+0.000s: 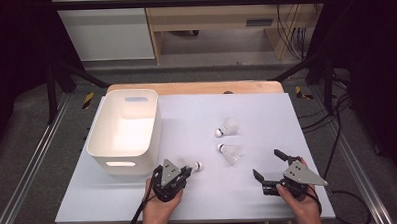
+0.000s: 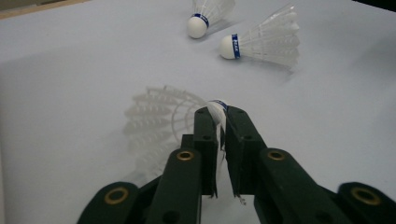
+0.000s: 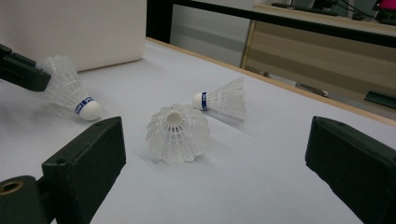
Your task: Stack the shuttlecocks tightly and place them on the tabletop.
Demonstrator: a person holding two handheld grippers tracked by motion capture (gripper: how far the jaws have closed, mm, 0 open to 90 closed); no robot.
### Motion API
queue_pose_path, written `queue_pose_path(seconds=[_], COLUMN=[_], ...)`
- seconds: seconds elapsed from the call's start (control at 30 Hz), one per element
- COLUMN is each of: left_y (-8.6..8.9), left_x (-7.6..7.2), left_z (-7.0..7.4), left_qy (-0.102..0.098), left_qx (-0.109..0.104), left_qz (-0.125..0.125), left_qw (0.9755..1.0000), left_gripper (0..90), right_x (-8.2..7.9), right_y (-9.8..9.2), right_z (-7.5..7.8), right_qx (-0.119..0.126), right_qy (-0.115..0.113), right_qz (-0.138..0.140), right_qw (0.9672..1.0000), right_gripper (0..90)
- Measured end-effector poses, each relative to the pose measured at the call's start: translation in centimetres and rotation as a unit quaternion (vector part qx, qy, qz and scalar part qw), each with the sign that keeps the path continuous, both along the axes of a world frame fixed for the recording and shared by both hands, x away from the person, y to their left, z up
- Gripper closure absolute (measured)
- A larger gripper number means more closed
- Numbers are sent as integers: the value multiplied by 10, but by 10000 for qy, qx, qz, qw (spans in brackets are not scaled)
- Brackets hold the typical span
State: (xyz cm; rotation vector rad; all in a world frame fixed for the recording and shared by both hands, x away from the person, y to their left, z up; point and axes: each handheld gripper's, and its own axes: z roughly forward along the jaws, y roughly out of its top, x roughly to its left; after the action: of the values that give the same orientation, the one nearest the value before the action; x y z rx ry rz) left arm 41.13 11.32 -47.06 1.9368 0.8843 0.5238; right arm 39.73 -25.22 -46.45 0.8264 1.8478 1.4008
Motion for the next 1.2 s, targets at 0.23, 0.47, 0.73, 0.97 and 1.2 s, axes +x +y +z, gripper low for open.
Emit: queue_pose_path(seconds=[0.23,0.47,0.73,0.97,1.2], left_y=[12,7,-38,-72,-79], left_x=[-12,-29,-32,-25,-25], left_z=[14,22,16,1,-4], left_qy=[-349,-399,-463,-365,-337], left_qx=[293,1371,1380,1320,1100], left_qz=[262,-140,-923,-1303,-1424], left_qw=[9986,9897,9850,9820,9831], left_gripper=[900,866,675,634,618], right_x=[0,0,-1,-1,-1], right_y=[-1,2,2,1,1], right_z=[0,-1,-1,-1,-2], right_qx=[16,-32,-40,-57,-100], right_qy=[-1,22,31,72,117], right_qz=[9,37,31,40,42], right_qw=[10000,10000,10000,10000,9999], right_gripper=[50,49,46,45,45])
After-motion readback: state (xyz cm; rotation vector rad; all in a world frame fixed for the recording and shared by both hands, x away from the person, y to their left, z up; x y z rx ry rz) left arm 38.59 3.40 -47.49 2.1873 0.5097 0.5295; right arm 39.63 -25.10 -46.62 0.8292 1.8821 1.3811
